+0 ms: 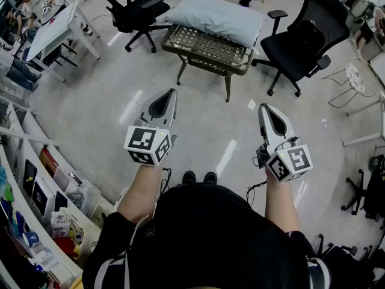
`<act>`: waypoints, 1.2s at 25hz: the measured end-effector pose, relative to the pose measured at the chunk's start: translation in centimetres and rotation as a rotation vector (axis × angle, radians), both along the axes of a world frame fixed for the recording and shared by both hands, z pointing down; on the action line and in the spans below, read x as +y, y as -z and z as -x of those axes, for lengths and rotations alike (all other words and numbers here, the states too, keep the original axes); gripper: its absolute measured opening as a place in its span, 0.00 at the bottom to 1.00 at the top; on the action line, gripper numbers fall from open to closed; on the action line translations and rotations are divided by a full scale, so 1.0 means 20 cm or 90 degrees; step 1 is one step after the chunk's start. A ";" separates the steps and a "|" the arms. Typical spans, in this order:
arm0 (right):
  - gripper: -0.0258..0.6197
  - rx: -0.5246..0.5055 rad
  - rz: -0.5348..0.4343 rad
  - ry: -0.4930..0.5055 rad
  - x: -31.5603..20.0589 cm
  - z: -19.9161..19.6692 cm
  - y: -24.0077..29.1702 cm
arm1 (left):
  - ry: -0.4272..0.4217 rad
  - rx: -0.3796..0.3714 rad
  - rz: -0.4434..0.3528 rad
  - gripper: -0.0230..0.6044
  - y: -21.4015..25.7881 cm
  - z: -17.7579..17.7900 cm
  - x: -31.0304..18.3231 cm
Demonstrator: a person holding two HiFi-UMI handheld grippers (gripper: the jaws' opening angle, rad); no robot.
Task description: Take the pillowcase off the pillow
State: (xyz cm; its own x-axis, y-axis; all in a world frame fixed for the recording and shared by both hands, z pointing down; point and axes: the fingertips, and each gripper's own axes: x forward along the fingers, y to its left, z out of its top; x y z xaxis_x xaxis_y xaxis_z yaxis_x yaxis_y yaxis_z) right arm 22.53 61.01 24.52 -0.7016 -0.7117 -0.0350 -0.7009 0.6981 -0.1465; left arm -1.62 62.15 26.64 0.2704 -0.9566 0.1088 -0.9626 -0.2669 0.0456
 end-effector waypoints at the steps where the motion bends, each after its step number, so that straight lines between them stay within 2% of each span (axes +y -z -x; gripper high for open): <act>1: 0.05 0.000 0.002 0.001 0.00 -0.01 -0.01 | -0.002 0.002 0.002 0.04 -0.01 -0.01 0.00; 5: 0.05 -0.005 0.015 0.003 0.00 -0.07 -0.05 | -0.005 0.010 0.011 0.04 -0.06 -0.09 0.01; 8: 0.05 -0.048 0.042 0.000 -0.01 -0.14 -0.09 | -0.014 0.013 0.031 0.04 -0.12 -0.17 0.02; 13: 0.05 -0.076 0.075 0.040 0.00 -0.12 -0.15 | -0.019 0.019 0.062 0.04 -0.24 -0.24 0.02; 18: 0.05 -0.097 0.116 0.034 -0.10 -0.15 -0.24 | -0.029 0.025 0.071 0.04 -0.28 -0.25 -0.08; 24: 0.05 -0.067 0.138 0.039 -0.36 -0.05 -0.33 | -0.036 0.059 0.084 0.04 -0.38 -0.16 -0.37; 30: 0.05 -0.013 0.159 0.018 -0.81 0.14 -0.42 | -0.052 0.085 0.079 0.04 -0.45 0.01 -0.84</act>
